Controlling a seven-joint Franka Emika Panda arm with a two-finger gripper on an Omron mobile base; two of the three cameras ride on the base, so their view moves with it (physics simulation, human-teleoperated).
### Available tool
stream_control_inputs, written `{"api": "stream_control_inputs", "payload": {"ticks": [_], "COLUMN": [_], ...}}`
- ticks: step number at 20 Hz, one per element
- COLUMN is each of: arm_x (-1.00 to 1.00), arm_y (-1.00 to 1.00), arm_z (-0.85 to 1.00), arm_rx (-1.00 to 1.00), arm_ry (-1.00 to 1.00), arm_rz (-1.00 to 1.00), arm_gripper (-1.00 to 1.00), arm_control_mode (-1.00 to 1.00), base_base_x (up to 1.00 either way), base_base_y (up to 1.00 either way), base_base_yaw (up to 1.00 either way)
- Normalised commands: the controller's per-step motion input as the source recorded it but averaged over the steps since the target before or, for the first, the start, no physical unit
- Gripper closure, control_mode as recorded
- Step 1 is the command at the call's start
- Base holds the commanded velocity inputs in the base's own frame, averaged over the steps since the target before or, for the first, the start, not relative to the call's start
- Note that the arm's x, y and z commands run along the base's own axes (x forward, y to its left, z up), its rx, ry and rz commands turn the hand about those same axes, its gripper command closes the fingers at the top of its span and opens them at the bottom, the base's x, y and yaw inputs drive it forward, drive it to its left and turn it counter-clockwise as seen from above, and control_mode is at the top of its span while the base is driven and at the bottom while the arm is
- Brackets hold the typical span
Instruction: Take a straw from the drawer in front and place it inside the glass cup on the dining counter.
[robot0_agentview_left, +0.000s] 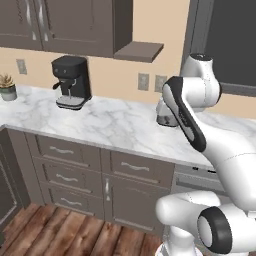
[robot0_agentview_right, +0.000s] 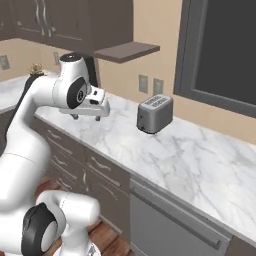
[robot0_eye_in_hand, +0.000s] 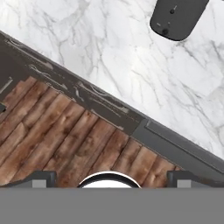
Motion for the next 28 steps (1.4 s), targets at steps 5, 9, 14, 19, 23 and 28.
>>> {"api": "stream_control_inputs", "payload": {"ticks": [5,9,14,19,23,28], "arm_x": [0.0,0.0,0.0,0.0,-0.01,-0.04], "arm_y": [0.0,0.0,0.0,0.0,-0.07,0.35], "arm_z": [0.0,0.0,0.0,0.0,-0.16,-0.22], "arm_rx": [0.0,0.0,0.0,0.0,0.02,0.0], "arm_ry": [0.0,0.0,0.0,0.0,0.0,0.0], "arm_rz": [0.0,0.0,0.0,0.0,0.11,0.04], "arm_gripper": [-1.0,-1.0,-1.0,-1.0,-1.0,-1.0], "arm_control_mode": [1.0,1.0,1.0,1.0,-1.0,-1.0], "base_base_x": [0.05,0.14,0.22,0.08,0.0,0.0], "base_base_y": [-0.47,-0.45,-0.46,-0.44,-0.09,0.0], "base_base_yaw": [0.32,0.27,0.24,0.22,0.05,0.0]}}
